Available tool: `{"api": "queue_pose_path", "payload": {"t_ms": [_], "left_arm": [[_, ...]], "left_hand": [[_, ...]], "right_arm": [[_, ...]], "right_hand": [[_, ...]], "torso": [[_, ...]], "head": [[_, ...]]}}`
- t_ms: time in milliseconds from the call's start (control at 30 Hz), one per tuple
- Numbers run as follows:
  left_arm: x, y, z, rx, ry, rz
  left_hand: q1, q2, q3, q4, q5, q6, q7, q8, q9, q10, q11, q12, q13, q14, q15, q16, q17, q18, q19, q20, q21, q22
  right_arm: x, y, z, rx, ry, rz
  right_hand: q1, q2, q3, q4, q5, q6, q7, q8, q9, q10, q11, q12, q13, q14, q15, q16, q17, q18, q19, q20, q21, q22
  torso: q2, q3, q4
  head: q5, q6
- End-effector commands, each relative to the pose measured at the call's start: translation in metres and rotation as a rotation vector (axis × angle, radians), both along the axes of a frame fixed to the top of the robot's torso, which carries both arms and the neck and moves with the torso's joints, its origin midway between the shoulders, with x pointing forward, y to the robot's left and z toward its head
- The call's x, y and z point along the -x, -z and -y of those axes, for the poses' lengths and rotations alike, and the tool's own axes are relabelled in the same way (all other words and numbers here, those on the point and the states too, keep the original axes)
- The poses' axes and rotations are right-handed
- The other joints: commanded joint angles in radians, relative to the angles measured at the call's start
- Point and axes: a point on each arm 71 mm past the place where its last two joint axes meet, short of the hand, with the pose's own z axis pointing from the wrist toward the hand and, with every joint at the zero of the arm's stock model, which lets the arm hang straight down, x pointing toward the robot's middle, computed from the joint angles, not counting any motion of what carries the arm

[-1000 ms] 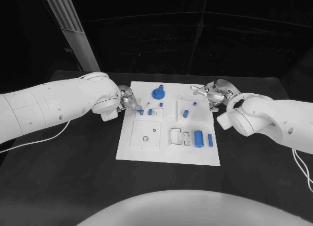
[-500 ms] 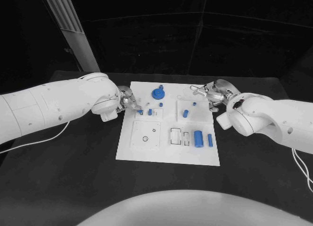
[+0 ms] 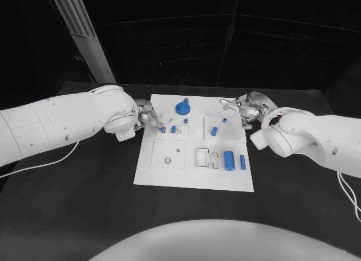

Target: Assemble the parts on the task board

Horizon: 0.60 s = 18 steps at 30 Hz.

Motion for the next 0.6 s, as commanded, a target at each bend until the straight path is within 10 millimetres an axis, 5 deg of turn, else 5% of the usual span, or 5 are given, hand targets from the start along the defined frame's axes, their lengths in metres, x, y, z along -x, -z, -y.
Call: {"api": "queue_pose_path", "payload": {"t_ms": [33, 600], "left_arm": [[-0.0012, -0.0028, 0.0014, 0.027, 0.003, 0.035], [-0.0040, -0.0019, 0.0030, 0.016, 0.003, 0.027]], "left_hand": [[0.013, -0.001, 0.006, 0.002, 0.006, -0.001, -0.004, 0.004, 0.001, 0.106, 0.001, -0.005, 0.263, 0.106, 0.006, 0.003, 0.263, -0.007, 0.104, 0.005, 0.004, 0.263], [0.011, 0.000, 0.008, 0.008, 0.010, -0.001, -0.003, 0.005, 0.000, 0.106, 0.002, -0.005, 0.263, 0.106, 0.006, 0.003, 0.263, -0.007, 0.104, 0.005, 0.004, 0.263]], "right_arm": [[-0.0006, -0.0015, -0.0003, 0.000, 0.002, 0.012], [-0.0005, -0.0014, -0.0010, 0.000, 0.001, 0.012]], "right_hand": [[0.009, -0.003, -0.004, 0.000, 0.004, -0.009, -0.001, 0.006, 0.001, 0.104, -0.002, 0.003, 0.263, 0.104, -0.006, 0.002, 0.263, 0.015, -0.003, -0.005, -0.005, 0.089], [0.010, -0.002, -0.004, -0.001, 0.004, -0.010, -0.001, 0.007, 0.001, 0.104, -0.002, 0.003, 0.263, 0.104, -0.006, 0.002, 0.263, 0.015, -0.004, -0.005, -0.006, 0.088]], "torso": [[0.000, 0.0001, -0.0005], [0.000, -0.0001, -0.0008]], "head": [[0.002, 0.000], [0.003, 0.000]]}}
